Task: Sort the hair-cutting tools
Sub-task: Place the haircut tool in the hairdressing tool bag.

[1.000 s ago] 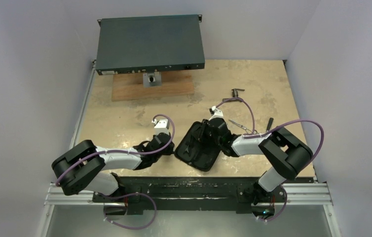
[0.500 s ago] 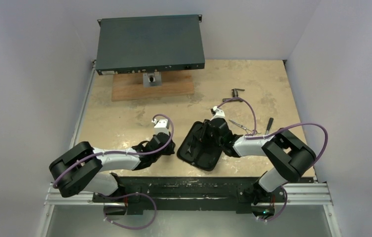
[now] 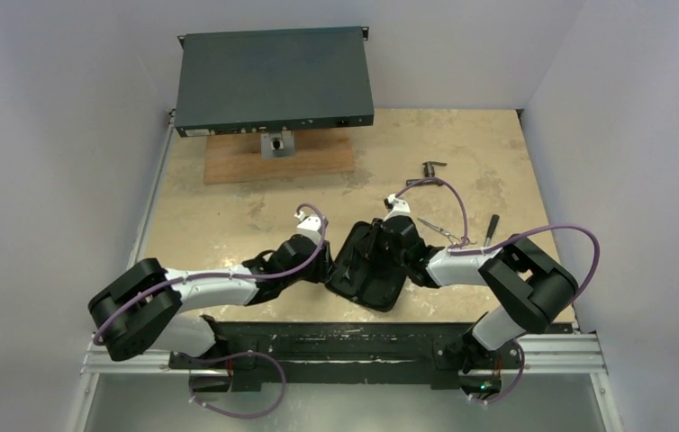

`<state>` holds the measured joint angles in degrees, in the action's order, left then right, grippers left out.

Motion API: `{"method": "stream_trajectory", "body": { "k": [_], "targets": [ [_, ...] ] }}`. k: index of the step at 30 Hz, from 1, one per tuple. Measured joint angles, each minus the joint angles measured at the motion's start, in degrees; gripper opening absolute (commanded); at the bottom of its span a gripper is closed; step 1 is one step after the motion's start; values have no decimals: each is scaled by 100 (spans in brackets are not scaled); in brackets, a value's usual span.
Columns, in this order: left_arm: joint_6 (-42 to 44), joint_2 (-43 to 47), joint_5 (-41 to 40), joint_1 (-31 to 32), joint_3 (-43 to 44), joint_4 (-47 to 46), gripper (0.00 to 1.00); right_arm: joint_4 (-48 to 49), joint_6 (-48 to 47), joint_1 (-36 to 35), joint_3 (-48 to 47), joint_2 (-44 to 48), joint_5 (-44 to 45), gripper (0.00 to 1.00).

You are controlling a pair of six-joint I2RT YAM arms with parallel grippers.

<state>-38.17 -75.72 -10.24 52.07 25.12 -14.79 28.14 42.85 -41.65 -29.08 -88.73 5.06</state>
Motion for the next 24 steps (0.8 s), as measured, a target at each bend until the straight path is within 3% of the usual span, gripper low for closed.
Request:
{"method": "stream_trajectory", "body": {
  "k": [11,20,24],
  "targets": [
    [549,-835,361,0,892,678,24,11,-50,0,0,0,-13,0],
    [621,-931,-42,24,1003,1082,33,15,-66,0,0,0,-17,0],
    [634,-962,-153,85,1029,1158,21,44,-68,0,17,2,-17,0]
  ]
}}
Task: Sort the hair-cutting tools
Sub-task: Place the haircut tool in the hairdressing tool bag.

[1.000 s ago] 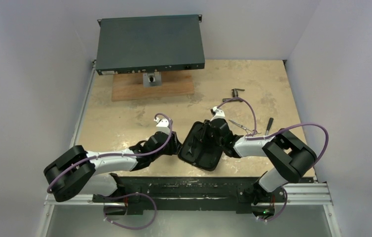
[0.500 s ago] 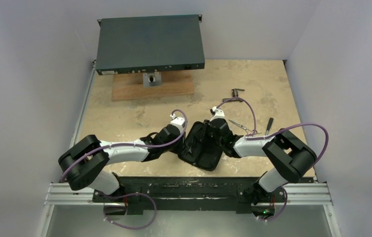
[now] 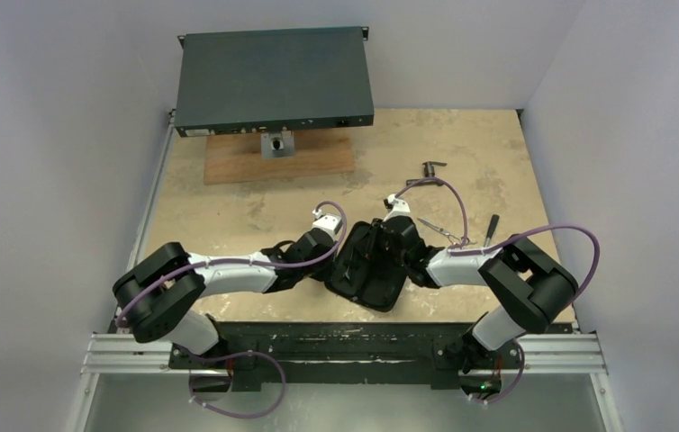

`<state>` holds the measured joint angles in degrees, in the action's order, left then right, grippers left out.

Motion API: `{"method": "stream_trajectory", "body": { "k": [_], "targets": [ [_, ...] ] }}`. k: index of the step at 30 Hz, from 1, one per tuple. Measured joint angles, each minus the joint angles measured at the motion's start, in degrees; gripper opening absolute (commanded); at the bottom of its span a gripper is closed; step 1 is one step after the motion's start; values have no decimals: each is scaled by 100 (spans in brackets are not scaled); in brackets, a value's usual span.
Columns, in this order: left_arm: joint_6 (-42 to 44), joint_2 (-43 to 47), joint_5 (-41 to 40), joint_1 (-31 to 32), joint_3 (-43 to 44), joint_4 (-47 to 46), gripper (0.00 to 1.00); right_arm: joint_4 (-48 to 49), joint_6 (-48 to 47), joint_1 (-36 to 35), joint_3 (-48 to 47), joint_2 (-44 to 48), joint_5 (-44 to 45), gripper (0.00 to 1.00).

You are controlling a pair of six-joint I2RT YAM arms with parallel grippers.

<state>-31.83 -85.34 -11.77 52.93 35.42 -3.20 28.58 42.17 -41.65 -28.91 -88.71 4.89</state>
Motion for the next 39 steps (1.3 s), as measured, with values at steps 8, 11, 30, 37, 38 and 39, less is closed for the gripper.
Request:
{"method": "stream_trajectory", "body": {
  "k": [8,11,30,37,38,39],
  "targets": [
    [13,-199,-28,111,175,-28,0,-116,-42,11,55,138,4,18],
    [4,-199,-61,127,175,-50,0,-254,-50,9,66,262,11,26],
    [-319,-153,-979,562,179,186,0,-2197,22,-44,-872,745,348,28],
    [-459,-166,-1104,603,199,243,0,-2404,26,-149,-1185,345,367,29],
    [-470,-166,-1117,603,201,264,0,-2481,24,-164,-1246,271,393,29],
    [-503,-166,-1130,603,201,275,0,-2557,24,-188,-1311,199,446,30]
  ]
}}
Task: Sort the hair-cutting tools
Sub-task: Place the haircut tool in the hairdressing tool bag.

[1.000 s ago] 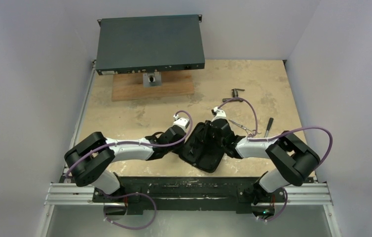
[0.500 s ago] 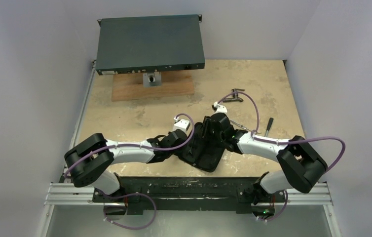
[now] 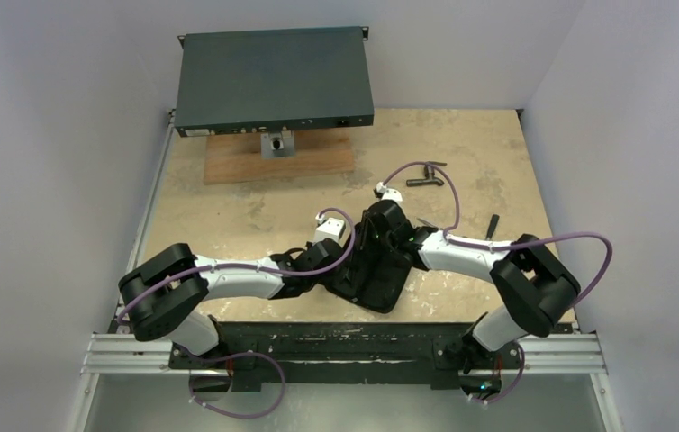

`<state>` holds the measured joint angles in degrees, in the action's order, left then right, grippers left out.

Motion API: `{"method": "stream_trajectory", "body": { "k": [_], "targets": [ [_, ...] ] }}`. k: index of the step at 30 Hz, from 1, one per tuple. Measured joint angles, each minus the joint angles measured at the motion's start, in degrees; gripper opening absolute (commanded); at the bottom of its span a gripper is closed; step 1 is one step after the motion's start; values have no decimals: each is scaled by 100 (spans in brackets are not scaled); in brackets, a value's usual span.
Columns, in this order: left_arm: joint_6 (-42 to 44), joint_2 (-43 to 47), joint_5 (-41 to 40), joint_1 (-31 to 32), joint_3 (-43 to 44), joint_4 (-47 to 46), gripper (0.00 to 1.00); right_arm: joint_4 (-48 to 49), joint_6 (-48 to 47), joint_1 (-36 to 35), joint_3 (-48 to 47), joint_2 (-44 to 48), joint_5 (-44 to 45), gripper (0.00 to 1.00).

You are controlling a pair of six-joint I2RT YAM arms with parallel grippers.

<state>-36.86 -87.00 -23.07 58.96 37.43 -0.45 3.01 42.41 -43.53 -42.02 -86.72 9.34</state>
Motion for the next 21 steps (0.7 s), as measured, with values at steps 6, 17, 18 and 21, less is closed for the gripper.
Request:
{"method": "stream_trajectory", "body": {
  "k": [6,17,18,21],
  "targets": [
    [-94,0,-46,7,9,31,0,-483,-4,-116,-494,-315,229,32],
    [-153,0,-70,11,9,39,0,-857,-2,-149,-640,-566,321,27],
    [-155,0,-72,11,9,39,0,-857,0,-149,-643,-599,319,26],
    [-155,0,-76,11,9,39,0,-844,2,-151,-662,-664,317,17]
  ]
}}
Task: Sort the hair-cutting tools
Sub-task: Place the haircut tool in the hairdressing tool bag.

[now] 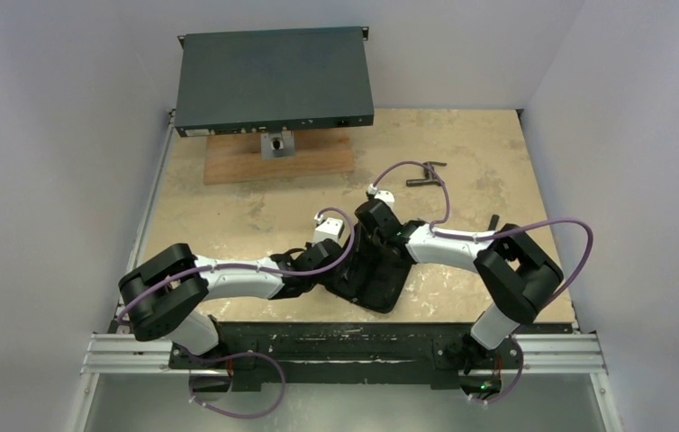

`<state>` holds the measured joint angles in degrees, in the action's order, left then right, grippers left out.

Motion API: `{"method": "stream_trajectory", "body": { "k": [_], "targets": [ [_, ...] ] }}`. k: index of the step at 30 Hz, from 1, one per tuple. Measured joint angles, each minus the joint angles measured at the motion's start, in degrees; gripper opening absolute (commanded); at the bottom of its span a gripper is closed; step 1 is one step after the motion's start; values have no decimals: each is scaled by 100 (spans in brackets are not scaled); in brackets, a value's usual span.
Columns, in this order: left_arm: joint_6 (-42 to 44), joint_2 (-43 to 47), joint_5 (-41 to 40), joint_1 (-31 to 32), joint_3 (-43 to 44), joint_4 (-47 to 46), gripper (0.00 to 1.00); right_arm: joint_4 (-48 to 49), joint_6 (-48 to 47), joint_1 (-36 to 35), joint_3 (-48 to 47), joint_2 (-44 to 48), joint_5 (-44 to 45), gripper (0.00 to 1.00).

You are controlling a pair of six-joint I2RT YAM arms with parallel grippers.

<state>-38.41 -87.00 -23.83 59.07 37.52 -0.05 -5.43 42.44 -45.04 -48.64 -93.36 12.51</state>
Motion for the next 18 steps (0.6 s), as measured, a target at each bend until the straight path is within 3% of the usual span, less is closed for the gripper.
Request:
{"method": "stream_trajectory", "body": {
  "k": [3,9,18],
  "targets": [
    [-7,0,0,0,0,0,0,22,35,-9,0,-4,-11,1],
    [-81,2,-7,0,-2,2,0,382,118,-9,236,85,-74,0],
    [-291,68,0,28,-87,-44,0,1766,170,50,1388,667,-258,0]
  ]
}}
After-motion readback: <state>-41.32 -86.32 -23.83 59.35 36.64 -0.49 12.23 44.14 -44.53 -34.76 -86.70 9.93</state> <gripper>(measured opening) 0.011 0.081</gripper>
